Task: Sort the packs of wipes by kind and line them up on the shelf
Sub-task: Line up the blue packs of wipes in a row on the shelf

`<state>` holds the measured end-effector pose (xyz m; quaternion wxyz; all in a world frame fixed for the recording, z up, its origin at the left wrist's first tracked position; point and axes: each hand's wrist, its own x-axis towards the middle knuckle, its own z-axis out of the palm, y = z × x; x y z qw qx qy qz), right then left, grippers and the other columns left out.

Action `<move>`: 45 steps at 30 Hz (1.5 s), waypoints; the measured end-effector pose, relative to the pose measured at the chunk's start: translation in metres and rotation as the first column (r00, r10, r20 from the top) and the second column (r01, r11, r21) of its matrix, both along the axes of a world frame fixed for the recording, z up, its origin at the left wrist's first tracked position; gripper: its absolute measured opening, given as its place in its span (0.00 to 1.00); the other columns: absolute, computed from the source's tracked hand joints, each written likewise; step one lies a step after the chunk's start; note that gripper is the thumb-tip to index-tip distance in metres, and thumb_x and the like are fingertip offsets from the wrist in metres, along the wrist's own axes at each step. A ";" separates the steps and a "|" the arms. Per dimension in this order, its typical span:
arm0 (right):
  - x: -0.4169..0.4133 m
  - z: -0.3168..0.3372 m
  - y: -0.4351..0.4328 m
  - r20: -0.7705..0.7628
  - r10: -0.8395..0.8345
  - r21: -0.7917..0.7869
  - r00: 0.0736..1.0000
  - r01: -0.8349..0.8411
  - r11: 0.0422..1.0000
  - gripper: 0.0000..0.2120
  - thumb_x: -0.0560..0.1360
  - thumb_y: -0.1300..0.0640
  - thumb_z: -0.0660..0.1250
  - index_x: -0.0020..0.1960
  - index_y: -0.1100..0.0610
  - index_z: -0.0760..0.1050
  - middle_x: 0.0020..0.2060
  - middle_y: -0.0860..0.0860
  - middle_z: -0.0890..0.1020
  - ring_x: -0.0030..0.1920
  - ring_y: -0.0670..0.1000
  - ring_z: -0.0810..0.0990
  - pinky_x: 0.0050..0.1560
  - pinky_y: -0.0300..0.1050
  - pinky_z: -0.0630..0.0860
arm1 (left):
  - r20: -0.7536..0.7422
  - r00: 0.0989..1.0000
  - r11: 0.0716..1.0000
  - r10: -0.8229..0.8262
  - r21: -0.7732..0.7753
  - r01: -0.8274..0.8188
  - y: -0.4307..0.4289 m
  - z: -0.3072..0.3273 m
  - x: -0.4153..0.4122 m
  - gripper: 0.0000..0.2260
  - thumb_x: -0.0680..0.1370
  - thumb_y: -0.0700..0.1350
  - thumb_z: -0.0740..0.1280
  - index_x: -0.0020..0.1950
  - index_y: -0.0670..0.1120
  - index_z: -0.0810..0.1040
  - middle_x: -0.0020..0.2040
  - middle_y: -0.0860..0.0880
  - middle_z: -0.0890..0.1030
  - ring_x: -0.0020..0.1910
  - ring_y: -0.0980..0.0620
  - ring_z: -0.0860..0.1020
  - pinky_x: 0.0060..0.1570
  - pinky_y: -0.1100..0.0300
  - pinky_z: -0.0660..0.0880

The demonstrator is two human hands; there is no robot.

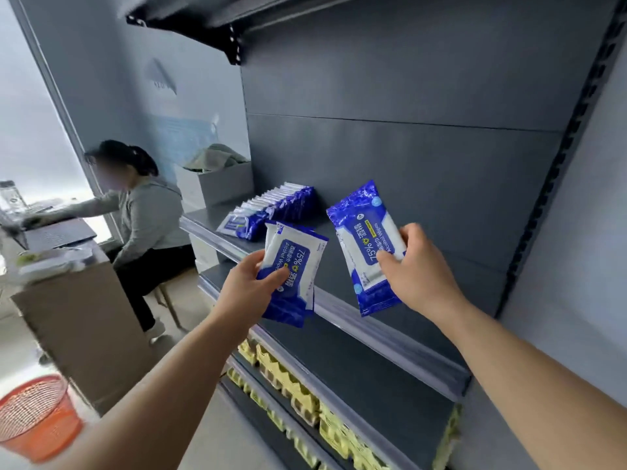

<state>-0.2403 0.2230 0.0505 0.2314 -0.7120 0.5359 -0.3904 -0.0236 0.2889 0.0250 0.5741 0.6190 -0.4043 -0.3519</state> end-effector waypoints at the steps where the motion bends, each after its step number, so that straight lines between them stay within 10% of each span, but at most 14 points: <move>1: 0.014 0.001 -0.011 -0.013 -0.008 0.007 1.000 0.008 1.000 0.10 0.78 0.54 0.63 0.56 0.55 0.64 0.53 0.50 0.78 0.45 0.50 0.79 0.35 0.42 0.75 | 0.014 1.000 1.000 0.001 0.004 -0.001 -0.010 0.001 0.015 0.13 0.77 0.42 0.69 0.60 0.51 0.74 0.48 0.49 0.84 0.41 0.51 0.84 0.35 0.60 0.80; 31: 0.216 -0.061 -0.255 -0.443 -0.223 0.346 0.868 0.395 0.851 0.20 0.77 0.52 0.63 0.65 0.60 0.65 0.62 0.54 0.72 0.50 0.53 0.73 0.38 0.43 0.68 | -0.052 0.886 0.886 -0.460 0.043 0.462 -0.345 -0.036 0.256 0.10 0.77 0.44 0.69 0.58 0.47 0.79 0.48 0.47 0.85 0.45 0.46 0.84 0.46 0.51 0.81; 39: 0.308 -0.041 -0.249 0.361 -0.106 0.359 0.927 -0.034 0.933 0.12 0.77 0.62 0.66 0.60 0.60 0.77 0.54 0.54 0.83 0.54 0.51 0.81 0.59 0.47 0.75 | -0.261 0.696 0.730 -0.668 -0.050 0.682 -0.361 -0.028 0.277 0.10 0.80 0.45 0.65 0.61 0.45 0.75 0.52 0.46 0.84 0.46 0.48 0.83 0.48 0.51 0.80; 45: 0.320 -0.032 -0.238 0.490 -0.305 0.387 0.817 0.110 0.916 0.09 0.78 0.63 0.63 0.56 0.58 0.76 0.50 0.54 0.84 0.45 0.53 0.84 0.39 0.45 0.80 | -0.308 0.734 0.786 -0.606 -0.083 0.613 -0.369 -0.024 0.302 0.08 0.80 0.46 0.64 0.58 0.45 0.74 0.48 0.48 0.85 0.44 0.49 0.84 0.50 0.46 0.80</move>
